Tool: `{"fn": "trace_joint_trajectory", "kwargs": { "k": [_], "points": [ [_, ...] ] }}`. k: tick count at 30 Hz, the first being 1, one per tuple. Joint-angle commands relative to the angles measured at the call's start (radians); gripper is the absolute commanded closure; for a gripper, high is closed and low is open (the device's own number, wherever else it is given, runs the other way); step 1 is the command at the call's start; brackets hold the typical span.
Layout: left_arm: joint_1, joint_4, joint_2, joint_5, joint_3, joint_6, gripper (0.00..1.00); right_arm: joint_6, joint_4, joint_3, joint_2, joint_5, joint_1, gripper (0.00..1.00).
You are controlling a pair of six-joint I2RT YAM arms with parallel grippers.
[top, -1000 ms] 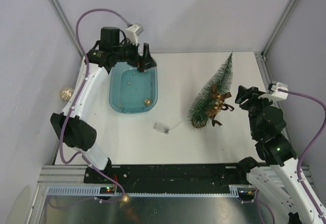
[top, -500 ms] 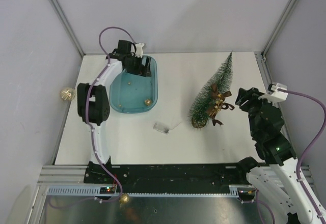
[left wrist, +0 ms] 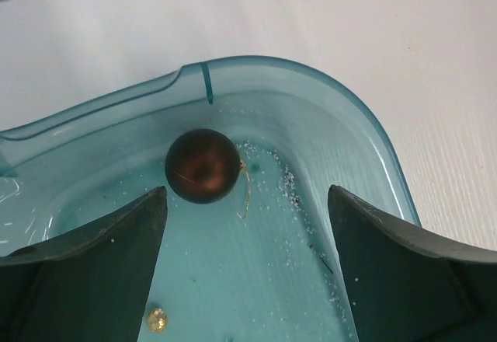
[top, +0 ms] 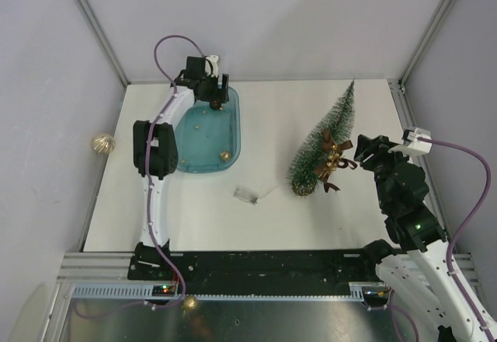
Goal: Decorate the small christmas tree
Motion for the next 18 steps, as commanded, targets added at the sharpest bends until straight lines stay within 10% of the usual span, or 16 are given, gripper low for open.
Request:
{"fn": "trace_joint_trajectory", "kwargs": {
  "k": [1, 18],
  "points": [
    [0.008, 0.050, 0.038, -0.042, 0.064, -0.041, 0.13, -0.016, 0.081, -0.005, 0.001, -0.022, -0.004, 0.48],
    [0.018, 0.054, 0.111, -0.028, 0.091, -0.069, 0.24, -0.030, 0.100, -0.005, -0.018, -0.046, -0.005, 0.51]
  ]
}}
